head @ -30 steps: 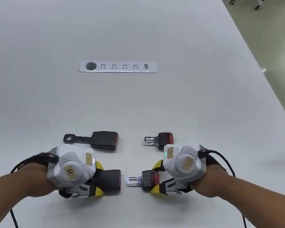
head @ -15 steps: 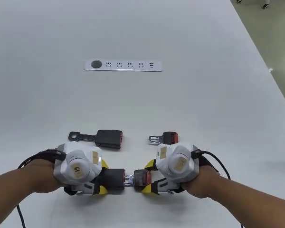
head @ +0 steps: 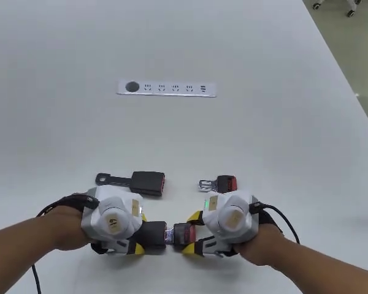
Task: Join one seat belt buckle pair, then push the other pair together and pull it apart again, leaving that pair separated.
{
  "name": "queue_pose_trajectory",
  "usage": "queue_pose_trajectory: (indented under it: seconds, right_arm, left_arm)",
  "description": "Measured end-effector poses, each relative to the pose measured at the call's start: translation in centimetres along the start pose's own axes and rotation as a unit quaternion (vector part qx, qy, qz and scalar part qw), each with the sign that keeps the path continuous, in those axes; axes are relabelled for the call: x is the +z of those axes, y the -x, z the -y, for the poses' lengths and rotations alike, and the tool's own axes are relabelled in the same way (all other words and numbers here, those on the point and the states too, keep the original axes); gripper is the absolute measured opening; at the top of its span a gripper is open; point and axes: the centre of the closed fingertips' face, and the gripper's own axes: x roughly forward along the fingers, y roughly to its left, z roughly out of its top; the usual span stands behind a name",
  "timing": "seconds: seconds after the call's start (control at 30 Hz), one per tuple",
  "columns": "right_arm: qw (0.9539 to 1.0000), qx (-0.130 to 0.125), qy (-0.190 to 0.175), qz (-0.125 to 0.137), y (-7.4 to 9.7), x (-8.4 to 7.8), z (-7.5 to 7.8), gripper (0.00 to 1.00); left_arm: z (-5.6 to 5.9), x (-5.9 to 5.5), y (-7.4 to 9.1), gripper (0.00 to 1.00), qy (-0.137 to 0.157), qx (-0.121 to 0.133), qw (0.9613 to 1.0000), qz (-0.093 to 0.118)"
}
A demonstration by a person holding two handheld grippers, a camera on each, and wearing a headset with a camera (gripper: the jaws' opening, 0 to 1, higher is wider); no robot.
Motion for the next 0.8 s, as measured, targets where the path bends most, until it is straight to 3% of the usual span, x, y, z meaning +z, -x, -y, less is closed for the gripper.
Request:
queue_pose_trajectory:
  seconds: [0.37,0.4,0.43,0.8]
  right_arm:
    - [1.0000,-0.004,-0.007,0.001,-0.50,0.48,-0.41,0.32]
    - [0.9998,0.000,-0.017,-0.009,-0.30,0.08,-0.61,0.32]
    - [0.9999,-0.003,-0.010,0.000,-0.24,0.34,-0.43,0.32]
    - [1.0000,-0.003,-0.007,-0.003,-0.66,0.37,-0.21,0.32]
  left_arm:
    - [-0.13,-0.19,-0.06,0.33,-0.008,-0.008,0.9999,-0.005]
    - [-0.28,-0.28,-0.02,0.33,-0.014,-0.012,0.9998,-0.004]
    - [-0.30,-0.41,0.09,0.33,-0.009,-0.011,0.9999,-0.004]
    - [-0.04,-0.35,0.28,0.33,-0.016,-0.017,0.9997,-0.002]
